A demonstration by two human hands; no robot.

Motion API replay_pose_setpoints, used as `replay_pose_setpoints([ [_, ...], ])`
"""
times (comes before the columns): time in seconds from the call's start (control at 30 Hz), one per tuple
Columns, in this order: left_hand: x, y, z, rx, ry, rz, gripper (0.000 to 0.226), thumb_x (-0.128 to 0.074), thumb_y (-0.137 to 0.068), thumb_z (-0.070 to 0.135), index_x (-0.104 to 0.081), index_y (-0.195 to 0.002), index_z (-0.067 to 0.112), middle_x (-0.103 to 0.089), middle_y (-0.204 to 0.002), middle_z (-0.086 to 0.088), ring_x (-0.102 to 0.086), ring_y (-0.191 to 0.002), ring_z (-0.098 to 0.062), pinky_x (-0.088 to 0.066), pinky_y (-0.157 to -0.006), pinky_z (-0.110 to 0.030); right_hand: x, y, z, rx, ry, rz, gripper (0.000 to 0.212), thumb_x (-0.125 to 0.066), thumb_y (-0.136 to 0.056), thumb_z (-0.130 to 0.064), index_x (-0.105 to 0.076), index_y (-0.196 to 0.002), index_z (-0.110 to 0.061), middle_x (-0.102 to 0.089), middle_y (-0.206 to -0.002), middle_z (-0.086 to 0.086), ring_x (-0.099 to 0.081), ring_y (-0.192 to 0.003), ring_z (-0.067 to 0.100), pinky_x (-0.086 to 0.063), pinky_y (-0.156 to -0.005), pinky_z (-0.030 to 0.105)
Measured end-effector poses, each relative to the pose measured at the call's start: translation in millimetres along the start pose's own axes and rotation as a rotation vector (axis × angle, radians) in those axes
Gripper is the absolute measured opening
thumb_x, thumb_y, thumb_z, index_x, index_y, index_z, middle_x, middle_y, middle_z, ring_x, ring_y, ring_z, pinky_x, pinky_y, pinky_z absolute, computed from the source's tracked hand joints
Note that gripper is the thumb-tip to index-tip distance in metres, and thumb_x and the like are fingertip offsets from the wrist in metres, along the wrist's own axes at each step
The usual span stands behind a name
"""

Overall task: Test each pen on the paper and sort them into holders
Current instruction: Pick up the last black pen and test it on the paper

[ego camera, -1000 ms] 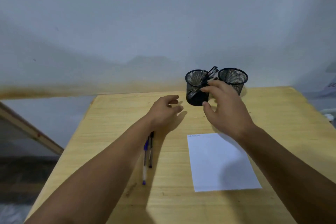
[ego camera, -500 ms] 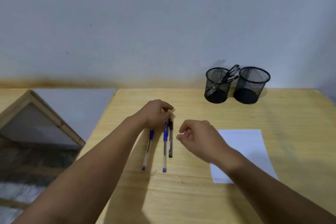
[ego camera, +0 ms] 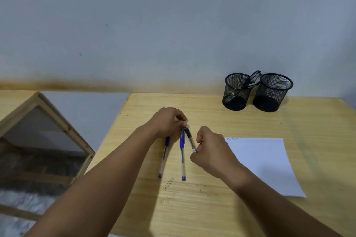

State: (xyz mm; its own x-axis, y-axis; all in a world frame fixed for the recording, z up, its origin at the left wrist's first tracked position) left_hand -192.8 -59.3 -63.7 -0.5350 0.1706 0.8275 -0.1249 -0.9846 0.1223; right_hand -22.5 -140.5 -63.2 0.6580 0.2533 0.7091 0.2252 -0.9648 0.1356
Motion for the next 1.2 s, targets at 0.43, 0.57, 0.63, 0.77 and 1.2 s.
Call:
replay_pose_setpoints([
  [0.43,-11,63,50,-0.121,0.637,-0.096,0.018,-0.077,-0.085,0.014,-0.071,-0.102,0.014,-0.068,-0.082,-0.001,-0.062,-0.075,-0.005,-0.047,-0.072,-0.016,92,43,54,0.074,-0.169,0.11,0.03,-0.067,-0.08,-0.003,-0.064,-0.092,-0.03,-0.07,-0.078,-0.013,-0.058,-0.059,0.001,-0.047,-0.057,0.018],
  [0.57,-30,74,66,-0.143,0.532,-0.032,0.015,-0.075,-0.087,0.018,-0.079,-0.101,0.022,-0.073,-0.083,0.008,-0.052,-0.066,0.003,-0.039,-0.062,-0.01,106,58,67,0.112,-0.027,0.134,0.026,-0.069,-0.081,-0.008,-0.069,-0.093,-0.03,-0.071,-0.078,-0.014,-0.064,-0.08,0.002,-0.05,-0.07,0.016],
  [0.63,-38,76,73,-0.147,0.541,0.013,0.011,-0.075,-0.087,0.019,-0.079,-0.096,0.024,-0.072,-0.078,0.01,-0.049,-0.06,0.004,-0.035,-0.058,-0.009,104,65,68,0.163,0.063,0.122,0.022,-0.07,-0.083,-0.014,-0.069,-0.096,-0.032,-0.07,-0.08,-0.016,-0.064,-0.083,0.002,-0.05,-0.071,0.016],
  [0.77,-56,82,85,-0.168,0.542,0.022,0.01,-0.077,-0.085,0.022,-0.08,-0.094,0.027,-0.069,-0.074,0.019,-0.051,-0.066,-0.001,-0.036,-0.06,-0.01,99,68,67,0.197,0.183,0.115,0.007,-0.064,-0.086,-0.033,-0.064,-0.092,-0.034,-0.065,-0.08,-0.018,-0.06,-0.076,0.004,-0.048,-0.062,0.024],
  [1.2,-69,84,101,-0.16,0.582,0.056,0.013,-0.075,-0.086,0.015,-0.08,-0.091,0.026,-0.075,-0.085,0.016,-0.058,-0.069,-0.009,-0.043,-0.064,-0.013,81,69,70,0.174,0.098,0.275,0.012,-0.059,-0.089,-0.044,-0.06,-0.088,-0.032,-0.059,-0.064,-0.019,-0.053,-0.06,0.006,-0.037,-0.045,0.022],
])
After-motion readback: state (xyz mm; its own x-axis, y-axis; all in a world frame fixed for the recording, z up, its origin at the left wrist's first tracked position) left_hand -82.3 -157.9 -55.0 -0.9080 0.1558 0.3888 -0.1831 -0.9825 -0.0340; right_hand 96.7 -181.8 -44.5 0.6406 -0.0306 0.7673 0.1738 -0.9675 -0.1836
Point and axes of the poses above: each hand's wrist, its own y-axis away from the middle knuckle, its own x-axis out of the back of the hand, z = x × y, the point moved 3 cm from there along -y, towards the middle knuckle
